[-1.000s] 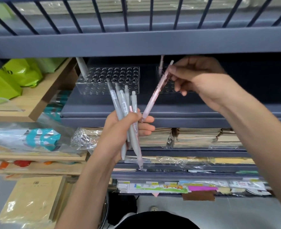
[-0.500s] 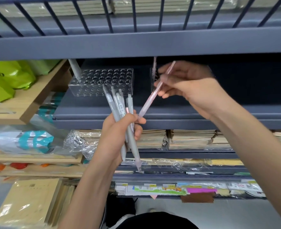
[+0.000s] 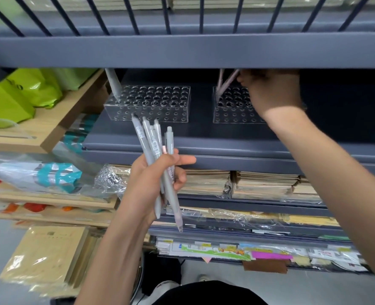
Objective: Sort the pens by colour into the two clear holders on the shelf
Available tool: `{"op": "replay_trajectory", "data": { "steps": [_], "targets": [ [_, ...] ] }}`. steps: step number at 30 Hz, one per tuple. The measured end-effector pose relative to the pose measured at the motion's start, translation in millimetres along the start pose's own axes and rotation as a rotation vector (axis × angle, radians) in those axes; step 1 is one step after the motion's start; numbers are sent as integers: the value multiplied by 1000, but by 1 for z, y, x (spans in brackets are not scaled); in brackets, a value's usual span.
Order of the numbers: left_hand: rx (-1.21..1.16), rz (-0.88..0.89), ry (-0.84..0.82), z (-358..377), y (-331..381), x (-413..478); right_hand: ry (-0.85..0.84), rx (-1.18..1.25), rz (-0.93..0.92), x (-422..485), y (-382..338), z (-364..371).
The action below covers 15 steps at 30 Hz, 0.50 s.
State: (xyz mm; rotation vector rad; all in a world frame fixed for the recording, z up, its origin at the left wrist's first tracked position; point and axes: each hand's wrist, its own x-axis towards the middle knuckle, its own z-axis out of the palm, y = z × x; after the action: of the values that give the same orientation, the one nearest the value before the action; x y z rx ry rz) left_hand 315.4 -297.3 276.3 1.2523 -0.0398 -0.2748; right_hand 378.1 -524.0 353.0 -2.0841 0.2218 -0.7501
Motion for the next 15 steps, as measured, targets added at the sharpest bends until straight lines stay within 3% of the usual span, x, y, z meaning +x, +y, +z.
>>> {"op": "replay_trajectory", "data": {
  "steps": [4, 15],
  "targets": [
    [20, -2, -5, -3, -3, -4, -39, -221, -74, -1, -9, 12],
    [63, -31, -47, -14, 2, -2, -27, -395, -119, 8, -13, 22]
  ]
}}
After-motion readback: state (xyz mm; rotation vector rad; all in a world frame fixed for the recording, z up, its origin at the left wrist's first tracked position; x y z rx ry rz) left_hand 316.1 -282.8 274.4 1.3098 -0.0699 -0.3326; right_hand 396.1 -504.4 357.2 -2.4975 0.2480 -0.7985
